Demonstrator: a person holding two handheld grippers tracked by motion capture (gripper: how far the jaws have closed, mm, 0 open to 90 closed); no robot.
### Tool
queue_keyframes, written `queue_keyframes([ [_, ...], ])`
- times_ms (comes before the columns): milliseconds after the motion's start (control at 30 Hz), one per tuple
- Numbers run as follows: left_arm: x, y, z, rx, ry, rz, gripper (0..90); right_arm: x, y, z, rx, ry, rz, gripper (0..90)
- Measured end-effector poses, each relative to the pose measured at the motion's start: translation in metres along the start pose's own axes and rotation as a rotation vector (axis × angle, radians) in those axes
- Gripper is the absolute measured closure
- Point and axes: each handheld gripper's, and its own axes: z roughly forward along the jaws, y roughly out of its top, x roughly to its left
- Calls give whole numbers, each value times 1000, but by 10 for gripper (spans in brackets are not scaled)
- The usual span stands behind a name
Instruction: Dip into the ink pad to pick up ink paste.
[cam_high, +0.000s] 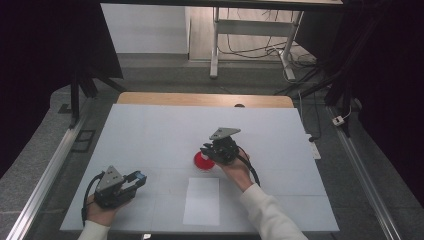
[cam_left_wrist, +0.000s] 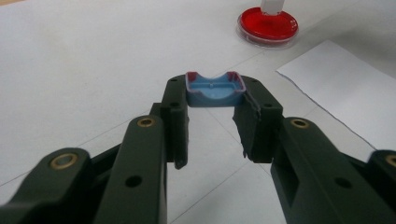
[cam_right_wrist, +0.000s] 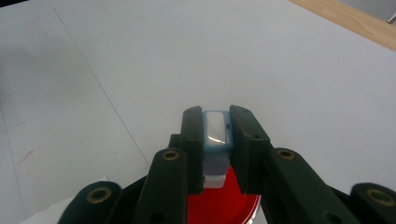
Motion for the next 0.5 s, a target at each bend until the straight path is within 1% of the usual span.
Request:
queue_keyframes([
  [67,0,0,0,1,0,0,653,0,0,0,7,-6,-4,756],
  [500,0,0,0,1,0,-1,653,0,-2,2,0,-9,-7,755],
])
